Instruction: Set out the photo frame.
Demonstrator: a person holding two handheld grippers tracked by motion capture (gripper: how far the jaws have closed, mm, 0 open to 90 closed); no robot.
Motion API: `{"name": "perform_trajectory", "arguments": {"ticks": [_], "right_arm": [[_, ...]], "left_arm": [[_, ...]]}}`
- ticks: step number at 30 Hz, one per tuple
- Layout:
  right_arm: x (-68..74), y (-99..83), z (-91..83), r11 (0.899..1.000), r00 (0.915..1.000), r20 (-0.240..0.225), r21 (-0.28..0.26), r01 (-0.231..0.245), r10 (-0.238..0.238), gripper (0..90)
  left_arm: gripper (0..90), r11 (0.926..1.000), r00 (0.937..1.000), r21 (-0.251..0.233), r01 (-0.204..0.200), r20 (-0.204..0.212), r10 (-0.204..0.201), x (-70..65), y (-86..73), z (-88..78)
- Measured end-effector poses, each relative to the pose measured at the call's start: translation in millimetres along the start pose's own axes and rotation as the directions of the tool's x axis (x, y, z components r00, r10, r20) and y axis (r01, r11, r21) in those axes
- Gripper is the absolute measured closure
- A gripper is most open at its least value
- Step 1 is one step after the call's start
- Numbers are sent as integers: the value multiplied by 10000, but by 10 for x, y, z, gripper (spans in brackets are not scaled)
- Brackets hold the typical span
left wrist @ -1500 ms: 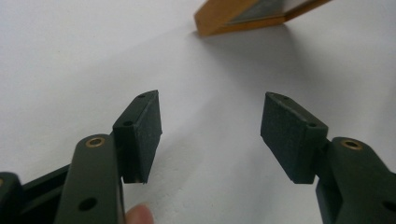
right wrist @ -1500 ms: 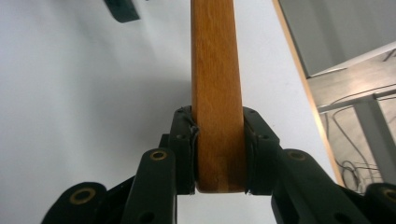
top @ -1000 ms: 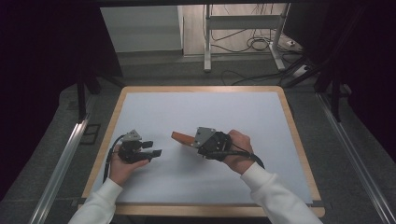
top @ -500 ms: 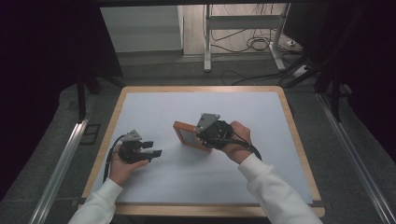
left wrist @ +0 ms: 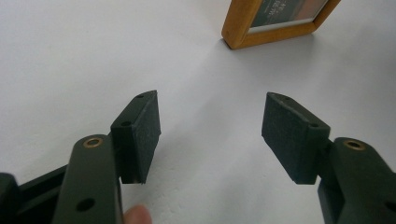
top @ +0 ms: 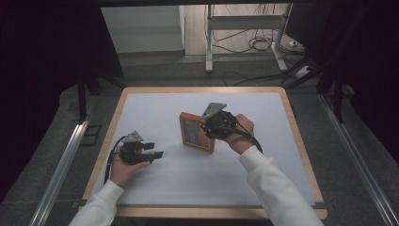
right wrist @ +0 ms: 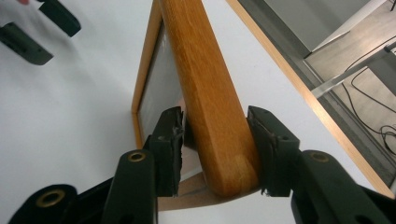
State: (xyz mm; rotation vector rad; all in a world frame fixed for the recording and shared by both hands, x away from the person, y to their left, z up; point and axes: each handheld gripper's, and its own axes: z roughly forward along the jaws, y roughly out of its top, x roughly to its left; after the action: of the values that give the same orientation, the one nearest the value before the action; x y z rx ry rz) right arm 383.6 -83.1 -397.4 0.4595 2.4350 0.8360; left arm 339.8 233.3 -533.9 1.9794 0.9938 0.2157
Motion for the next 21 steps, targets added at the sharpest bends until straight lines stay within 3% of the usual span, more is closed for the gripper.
{"name": "perform_trajectory", "arguments": {"ticks": [13, 21], "right_arm": [[-260, -34, 210, 9953, 9951, 216, -48, -968, 969, 460], [-328, -61, 286, 9909, 9904, 318, -45, -1348, 1348, 422]], "left_arm": [[368, 10000, 10000, -20, -20, 23, 20, 0, -2, 12], [367, 10000, 10000, 15, -79, 33, 79, 3, -2, 10]]}}
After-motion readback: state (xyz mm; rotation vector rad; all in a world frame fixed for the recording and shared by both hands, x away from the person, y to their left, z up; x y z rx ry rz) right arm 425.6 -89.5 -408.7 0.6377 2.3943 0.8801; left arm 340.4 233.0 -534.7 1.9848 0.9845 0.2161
